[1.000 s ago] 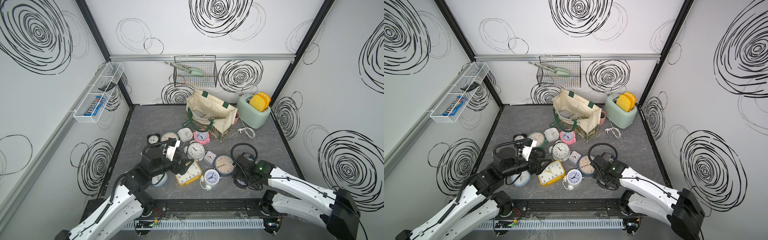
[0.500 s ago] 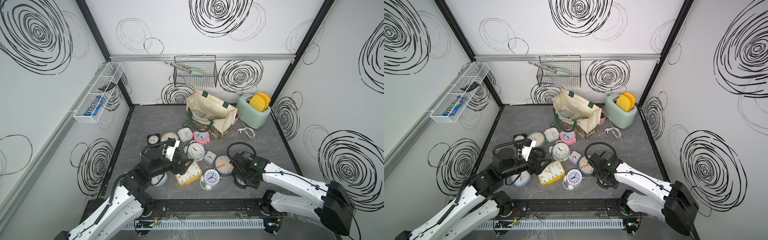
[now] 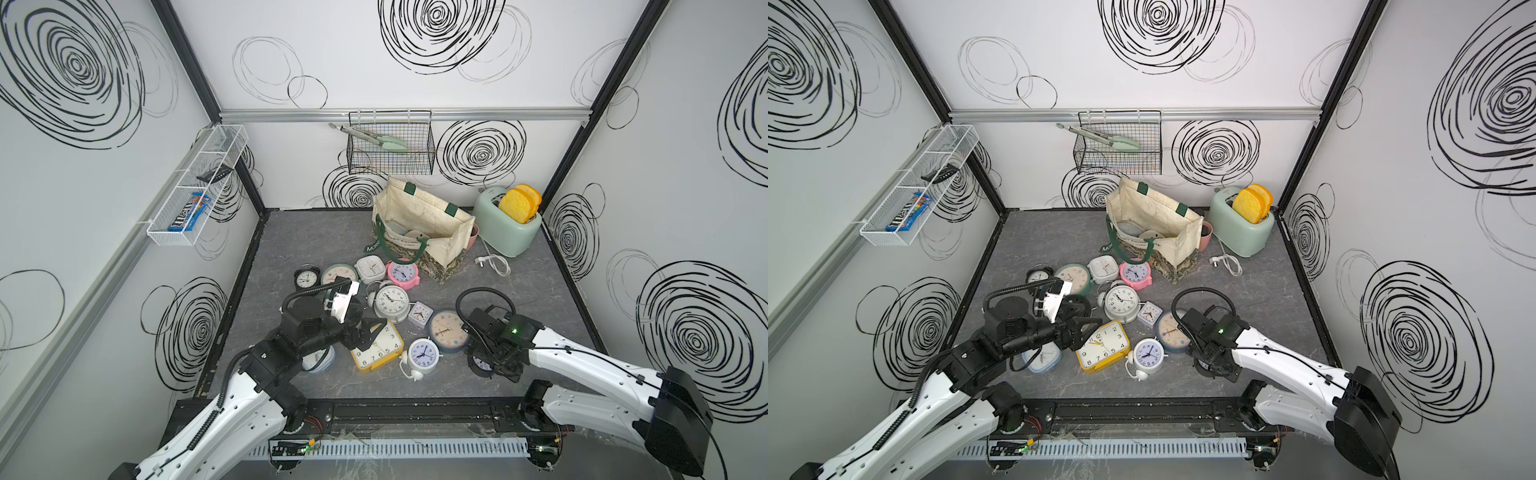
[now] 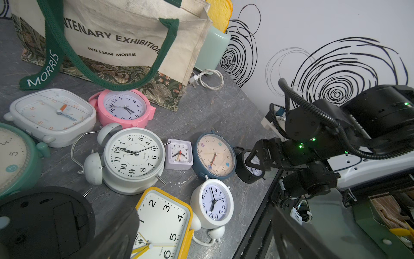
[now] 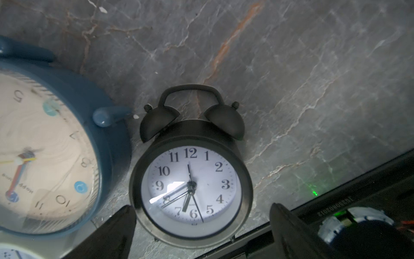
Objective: Put the alarm clock into the canvas bag
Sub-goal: Pick up the alarm from the center of the board.
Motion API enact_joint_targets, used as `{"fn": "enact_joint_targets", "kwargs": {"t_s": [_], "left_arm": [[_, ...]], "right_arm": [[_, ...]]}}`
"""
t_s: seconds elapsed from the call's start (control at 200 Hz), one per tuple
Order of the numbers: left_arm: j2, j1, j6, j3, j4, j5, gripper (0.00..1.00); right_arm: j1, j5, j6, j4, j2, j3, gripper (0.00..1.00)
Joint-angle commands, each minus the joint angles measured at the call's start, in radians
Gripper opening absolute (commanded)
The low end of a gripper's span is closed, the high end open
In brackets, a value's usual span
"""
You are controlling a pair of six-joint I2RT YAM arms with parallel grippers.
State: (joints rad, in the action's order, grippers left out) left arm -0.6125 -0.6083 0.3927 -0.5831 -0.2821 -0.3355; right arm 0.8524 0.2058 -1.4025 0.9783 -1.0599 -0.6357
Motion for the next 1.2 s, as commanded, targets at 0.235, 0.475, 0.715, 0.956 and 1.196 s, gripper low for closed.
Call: {"fn": "enact_joint_targets", "kwargs": {"t_s": [0.235,0.475,0.715,0.956,1.196], "left_arm": [[0.002,-0.008,0.002,0.006,0.044,0.01,0.96],[0.0,-0.008,0.002,0.004,0.045,0.012,0.96],[-0.004,-0.008,0.003,0.005,0.046,0.01,0.96],[-0.02,-0.002,0.013,-0.013,0.049,0.017,0.96],[-0.111,0.025,0.096,-0.086,0.101,-0.055,0.96]], "right_arm": [[-0.015,0.009,0.012,-0.08,0.028,0.054,0.97],[-0.047,-0.007,0.053,-0.134,0.044,0.104,0.97],[-0.103,-0.047,0.091,-0.192,0.03,0.135,0.97],[-0.107,-0.037,0.176,-0.182,0.025,0.046,0.87],[-0.104,0.011,0.422,-0.32,0.181,-0.019,0.65]]}}
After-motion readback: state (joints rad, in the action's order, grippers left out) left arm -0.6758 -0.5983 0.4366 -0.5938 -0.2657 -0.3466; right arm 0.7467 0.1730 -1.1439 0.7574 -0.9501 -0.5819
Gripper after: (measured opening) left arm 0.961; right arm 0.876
